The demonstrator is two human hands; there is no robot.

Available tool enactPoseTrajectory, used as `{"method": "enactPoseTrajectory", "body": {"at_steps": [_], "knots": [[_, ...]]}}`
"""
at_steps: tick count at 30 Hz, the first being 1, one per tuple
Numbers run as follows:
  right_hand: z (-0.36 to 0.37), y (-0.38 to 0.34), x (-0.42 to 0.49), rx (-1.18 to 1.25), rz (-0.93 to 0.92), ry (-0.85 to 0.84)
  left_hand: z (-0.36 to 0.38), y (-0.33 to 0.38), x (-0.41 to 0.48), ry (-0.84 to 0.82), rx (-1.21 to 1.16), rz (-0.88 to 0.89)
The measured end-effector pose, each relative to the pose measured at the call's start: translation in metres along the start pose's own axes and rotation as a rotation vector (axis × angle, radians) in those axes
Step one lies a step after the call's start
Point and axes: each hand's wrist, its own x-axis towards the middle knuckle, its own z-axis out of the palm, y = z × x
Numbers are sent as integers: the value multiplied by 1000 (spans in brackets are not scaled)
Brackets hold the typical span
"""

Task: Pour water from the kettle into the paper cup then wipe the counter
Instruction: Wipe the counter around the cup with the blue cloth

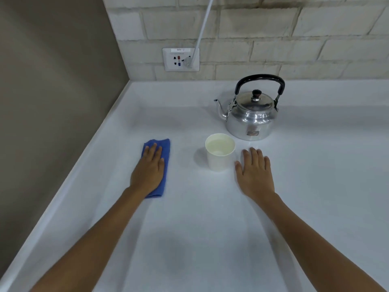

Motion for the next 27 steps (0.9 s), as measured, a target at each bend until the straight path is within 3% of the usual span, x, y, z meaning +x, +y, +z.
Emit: {"method": "enactPoseTrajectory", "body": {"at_steps": [4,9,11,15,20,23,27], "knots": [[1,-2,0,7,1,-9,16,53,-35,44,18,-58],[2,4,-2,10,-11,-16,12,78,-96,70,-16,262],[2,4,-1,24,-9,-20,0,51,-89,92,25,203],[3,1,0,17,5,-32,-2,32,-83,1,-7,-118],[4,2,0,15,16,-22,28,106,-117,25,31,-10],[-1,1,0,61,14,-27,34,150,-127,-53,20,47],[-23,-2,-14,354,60,117,25,156,-124,-124,-228,135]]}}
